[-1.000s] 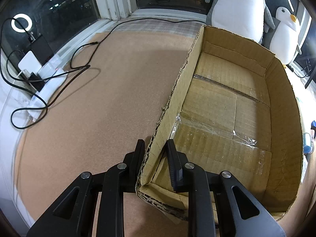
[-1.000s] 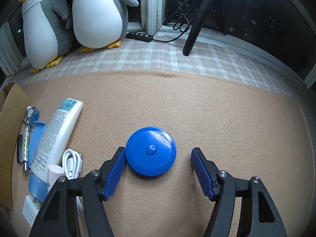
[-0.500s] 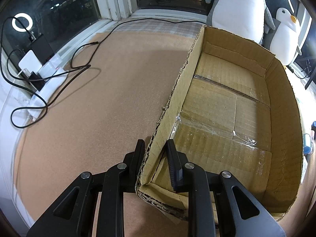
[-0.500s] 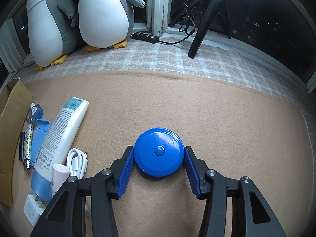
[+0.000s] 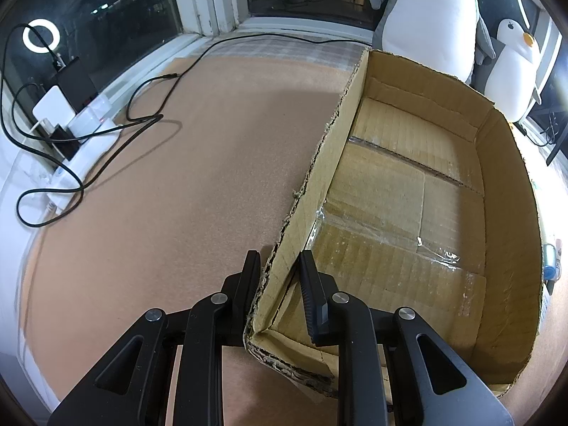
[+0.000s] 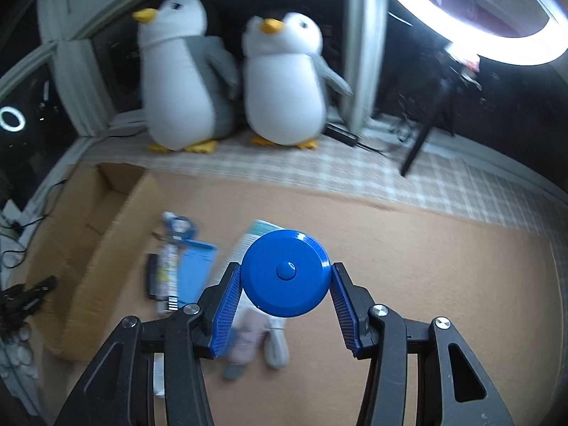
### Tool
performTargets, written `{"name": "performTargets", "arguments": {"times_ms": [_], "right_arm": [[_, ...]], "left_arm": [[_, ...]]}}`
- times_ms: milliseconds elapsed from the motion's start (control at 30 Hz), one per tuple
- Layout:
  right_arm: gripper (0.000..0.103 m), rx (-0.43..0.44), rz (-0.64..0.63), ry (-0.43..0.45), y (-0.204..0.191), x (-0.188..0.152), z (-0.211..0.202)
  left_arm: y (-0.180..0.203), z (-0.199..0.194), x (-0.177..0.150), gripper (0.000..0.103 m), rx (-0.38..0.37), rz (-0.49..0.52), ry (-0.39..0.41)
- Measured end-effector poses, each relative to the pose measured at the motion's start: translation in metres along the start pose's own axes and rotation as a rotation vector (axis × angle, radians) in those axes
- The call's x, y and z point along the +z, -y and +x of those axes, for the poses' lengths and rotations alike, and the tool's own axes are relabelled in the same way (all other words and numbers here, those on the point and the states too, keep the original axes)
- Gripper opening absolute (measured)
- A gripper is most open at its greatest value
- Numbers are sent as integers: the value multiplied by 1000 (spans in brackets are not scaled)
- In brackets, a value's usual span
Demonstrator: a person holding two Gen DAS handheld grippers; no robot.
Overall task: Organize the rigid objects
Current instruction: 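Carry the blue tape measure into the box and open the right gripper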
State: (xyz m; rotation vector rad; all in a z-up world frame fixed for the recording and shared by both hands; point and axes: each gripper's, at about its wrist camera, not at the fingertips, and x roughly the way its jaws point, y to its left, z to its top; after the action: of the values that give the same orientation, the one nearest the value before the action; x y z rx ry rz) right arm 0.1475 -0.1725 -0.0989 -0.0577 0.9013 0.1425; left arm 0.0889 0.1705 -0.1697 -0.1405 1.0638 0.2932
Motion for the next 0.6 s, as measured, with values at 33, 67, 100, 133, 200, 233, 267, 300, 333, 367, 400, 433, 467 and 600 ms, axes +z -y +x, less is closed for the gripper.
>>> {"name": "performTargets", "arguments": {"times_ms": [33, 67, 100, 133, 200, 233, 267, 300, 333, 367, 400, 433, 467, 600], "right_arm": [[46, 17, -16, 6, -9, 1, -3], [46, 32, -35, 11, -19, 0, -5], [46, 47, -53, 15, -29, 2, -8], [46, 63, -72, 18, -41, 3, -10], [46, 96, -100, 18, -60, 3, -12], [46, 116, -117, 16, -71, 3, -13], [46, 133, -132, 15, -81, 3, -13], [46, 149, -144, 13, -91, 1, -15], [46, 169, -159, 8, -101, 1, -14], [46, 186, -173, 5, -110, 1, -13], [46, 199, -193, 2, -121, -1, -12], [46, 209, -208, 1, -130, -2, -11], [46, 220, -224, -2, -140, -5, -11], [46, 253, -276, -7, -172, -10, -7]], "left_arm": [[0, 0, 0, 21, -1, -2, 1], [0, 0, 0, 21, -3, -3, 1], [0, 0, 0, 21, -4, -4, 2], [0, 0, 0, 21, -6, -4, 2], [0, 0, 0, 21, -7, -3, 3], [-1, 1, 0, 21, -8, -3, 4], [-1, 1, 0, 21, -10, -4, 5], [-2, 1, 0, 21, -11, -5, 5], [-2, 1, -1, 21, -12, -6, 6], [-2, 1, -1, 21, -12, -7, 6], [-2, 1, -1, 21, -12, -7, 7], [-1, 1, -1, 21, -12, -7, 7], [-1, 1, -1, 21, -13, -8, 8], [-1, 1, -1, 21, -13, -10, 7]]}}
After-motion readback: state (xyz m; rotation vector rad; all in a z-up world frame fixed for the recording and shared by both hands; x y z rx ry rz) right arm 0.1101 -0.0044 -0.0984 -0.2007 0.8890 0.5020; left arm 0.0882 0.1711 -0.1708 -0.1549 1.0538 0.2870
